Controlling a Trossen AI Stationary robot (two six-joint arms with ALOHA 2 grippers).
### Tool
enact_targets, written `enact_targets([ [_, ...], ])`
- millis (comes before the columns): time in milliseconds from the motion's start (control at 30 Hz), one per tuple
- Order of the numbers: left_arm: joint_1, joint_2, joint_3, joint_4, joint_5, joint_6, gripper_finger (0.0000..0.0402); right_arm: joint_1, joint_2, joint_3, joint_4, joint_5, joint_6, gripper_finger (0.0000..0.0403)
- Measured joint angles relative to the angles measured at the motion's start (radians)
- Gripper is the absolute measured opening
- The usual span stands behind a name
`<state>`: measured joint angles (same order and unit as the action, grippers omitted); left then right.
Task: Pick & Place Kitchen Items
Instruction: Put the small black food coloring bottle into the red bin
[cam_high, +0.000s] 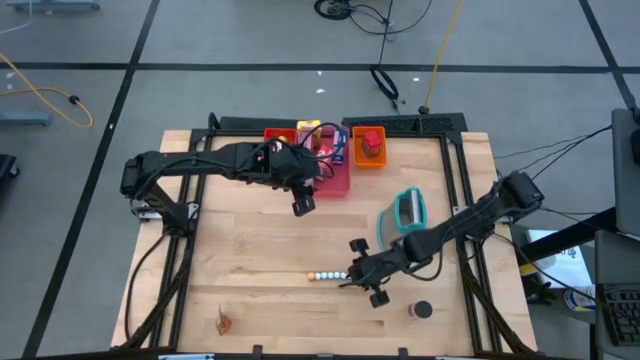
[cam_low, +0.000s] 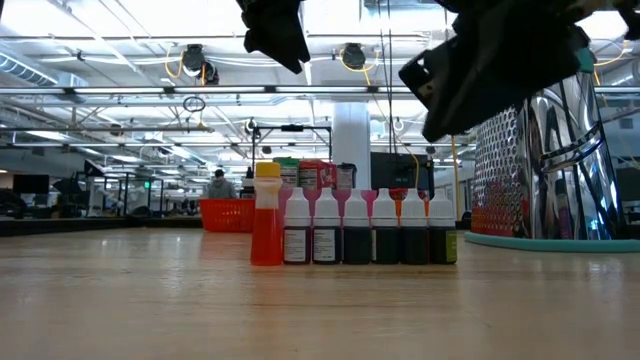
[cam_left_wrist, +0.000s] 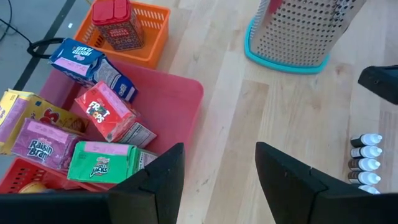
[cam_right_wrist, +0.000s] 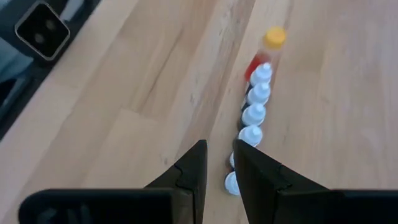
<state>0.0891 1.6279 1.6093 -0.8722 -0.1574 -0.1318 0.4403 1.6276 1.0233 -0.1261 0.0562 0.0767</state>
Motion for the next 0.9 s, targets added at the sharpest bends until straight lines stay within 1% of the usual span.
enact_targets([
  [133, 0.0, 0.0, 0.0, 0.0, 0.0, -0.002, 0.0196, 0.001, 0.007, 0.0, -0.017, 0.002, 0.018, 0.0075],
  [300, 0.0, 0.0, 0.0, 0.001, 0.0, -0.002, 0.0196, 0.0, 0.007, 0.0, -0.071, 0.079, 0.059, 0.0075],
  [567, 0.0, 0.0, 0.0, 0.001, 0.001, -0.008, 0.0196, 0.0, 0.008, 0.0, -0.092, 0.072, 0.086, 0.0079],
  [667, 0.0, 0.0, 0.0, 0.001, 0.001, -0.008, 0.0196, 0.0, 0.008, 0.0, -0.089, 0.074, 0.095, 0.0098],
  [900, 0.0, 0.0, 0.0, 0.001, 0.002, -0.008, 0.0196, -0.002, 0.04, -0.001, -0.088, 0.073, 0.095, 0.0172],
])
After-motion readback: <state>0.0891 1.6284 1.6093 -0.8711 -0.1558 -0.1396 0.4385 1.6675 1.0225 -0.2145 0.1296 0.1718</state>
